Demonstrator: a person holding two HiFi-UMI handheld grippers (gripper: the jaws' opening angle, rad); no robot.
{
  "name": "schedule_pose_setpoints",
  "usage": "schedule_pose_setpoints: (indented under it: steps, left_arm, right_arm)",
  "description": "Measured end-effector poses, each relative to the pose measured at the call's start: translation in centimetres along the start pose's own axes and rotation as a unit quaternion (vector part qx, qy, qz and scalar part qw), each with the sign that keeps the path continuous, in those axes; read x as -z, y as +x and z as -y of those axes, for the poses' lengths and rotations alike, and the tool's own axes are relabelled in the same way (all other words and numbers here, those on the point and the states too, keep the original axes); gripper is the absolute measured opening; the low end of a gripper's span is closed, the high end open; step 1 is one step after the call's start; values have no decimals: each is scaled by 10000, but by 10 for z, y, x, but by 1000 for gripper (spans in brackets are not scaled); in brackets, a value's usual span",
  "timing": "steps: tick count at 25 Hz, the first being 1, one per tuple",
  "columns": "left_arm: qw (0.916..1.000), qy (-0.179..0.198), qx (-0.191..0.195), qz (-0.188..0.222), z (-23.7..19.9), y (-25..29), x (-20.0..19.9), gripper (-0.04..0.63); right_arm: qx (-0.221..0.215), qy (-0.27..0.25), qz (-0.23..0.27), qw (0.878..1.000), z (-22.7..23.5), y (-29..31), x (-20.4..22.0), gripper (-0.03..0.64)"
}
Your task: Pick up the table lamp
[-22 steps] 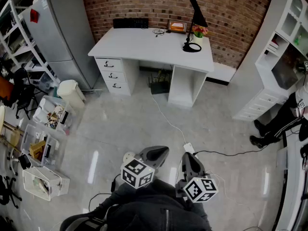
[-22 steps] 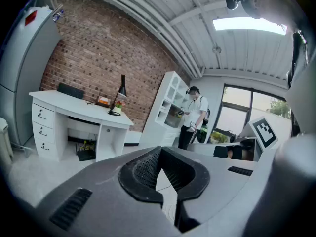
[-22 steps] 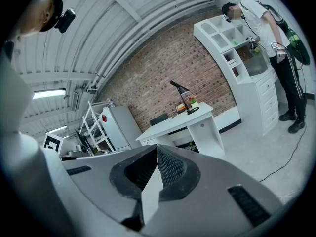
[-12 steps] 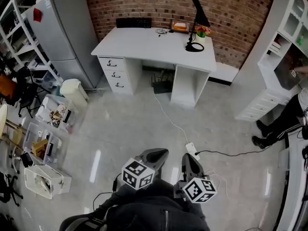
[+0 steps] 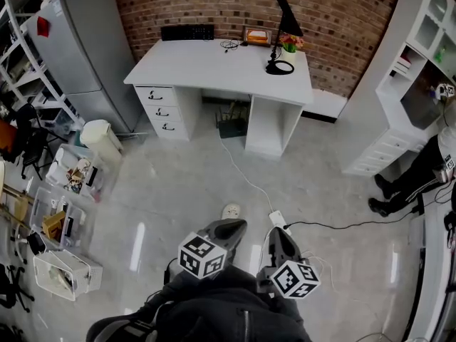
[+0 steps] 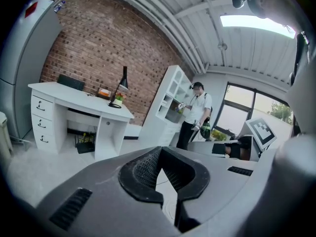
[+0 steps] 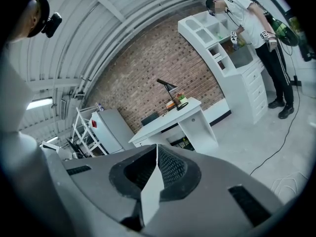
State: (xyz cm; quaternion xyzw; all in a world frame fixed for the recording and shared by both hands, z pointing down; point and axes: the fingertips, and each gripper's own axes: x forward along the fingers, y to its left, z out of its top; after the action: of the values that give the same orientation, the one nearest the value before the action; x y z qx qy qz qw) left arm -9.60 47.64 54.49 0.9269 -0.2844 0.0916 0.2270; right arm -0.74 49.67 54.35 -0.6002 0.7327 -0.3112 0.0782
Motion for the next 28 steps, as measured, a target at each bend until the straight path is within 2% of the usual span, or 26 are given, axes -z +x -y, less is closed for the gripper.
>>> schedule_pose_setpoints:
  steps: [14,28]
  left_arm:
    - [9999,-108,31,-110,-73,66,-53,8]
    - [9997,-176,142,-71,-176,132,-138,8]
  right_arm:
    - [-45,67,-124,9999,14,98,-46,12]
    - [173,6,-91,9998,27,227,-117,12]
